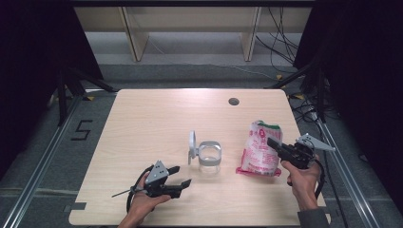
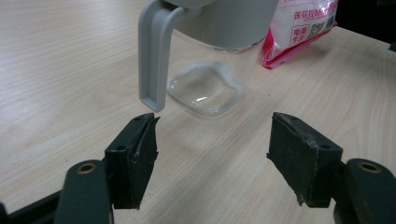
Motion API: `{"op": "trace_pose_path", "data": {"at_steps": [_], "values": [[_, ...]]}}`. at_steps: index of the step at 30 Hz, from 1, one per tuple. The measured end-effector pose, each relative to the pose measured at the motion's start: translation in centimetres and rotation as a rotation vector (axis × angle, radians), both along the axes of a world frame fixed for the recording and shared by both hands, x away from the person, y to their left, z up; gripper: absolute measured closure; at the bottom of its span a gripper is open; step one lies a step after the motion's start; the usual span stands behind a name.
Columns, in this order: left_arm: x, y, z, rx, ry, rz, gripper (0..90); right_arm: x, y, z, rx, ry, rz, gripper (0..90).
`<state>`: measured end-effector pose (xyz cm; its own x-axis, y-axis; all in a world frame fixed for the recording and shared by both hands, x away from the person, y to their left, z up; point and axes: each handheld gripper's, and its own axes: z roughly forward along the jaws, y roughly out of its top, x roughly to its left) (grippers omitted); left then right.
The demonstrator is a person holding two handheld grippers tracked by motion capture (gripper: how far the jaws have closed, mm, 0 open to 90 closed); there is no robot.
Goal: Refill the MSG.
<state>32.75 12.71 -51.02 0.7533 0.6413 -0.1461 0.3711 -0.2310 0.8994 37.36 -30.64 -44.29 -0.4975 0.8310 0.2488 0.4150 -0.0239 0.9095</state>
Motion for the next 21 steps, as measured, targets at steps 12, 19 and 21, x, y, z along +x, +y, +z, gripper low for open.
{"op": "trace_pose_path", "data": {"at_steps": [12, 19, 21], "values": [[-0.4, -1.6, -0.3, 0.032, -0.043, -0.025, 31.8, -1.4, 3.0, 2.2, 0.007, -0.068, 0.148, 90.0], [-0.7, -3.5, 0.0, 0.074, -0.091, -0.063, 32.1, -2.0, 4.0, 3.0, -0.017, -0.089, 0.183, 90.0], [-0.7, -4.3, 0.1, 0.061, -0.087, -0.076, 32.1, -2.2, 4.3, 3.3, -0.019, -0.096, 0.184, 90.0]]}}
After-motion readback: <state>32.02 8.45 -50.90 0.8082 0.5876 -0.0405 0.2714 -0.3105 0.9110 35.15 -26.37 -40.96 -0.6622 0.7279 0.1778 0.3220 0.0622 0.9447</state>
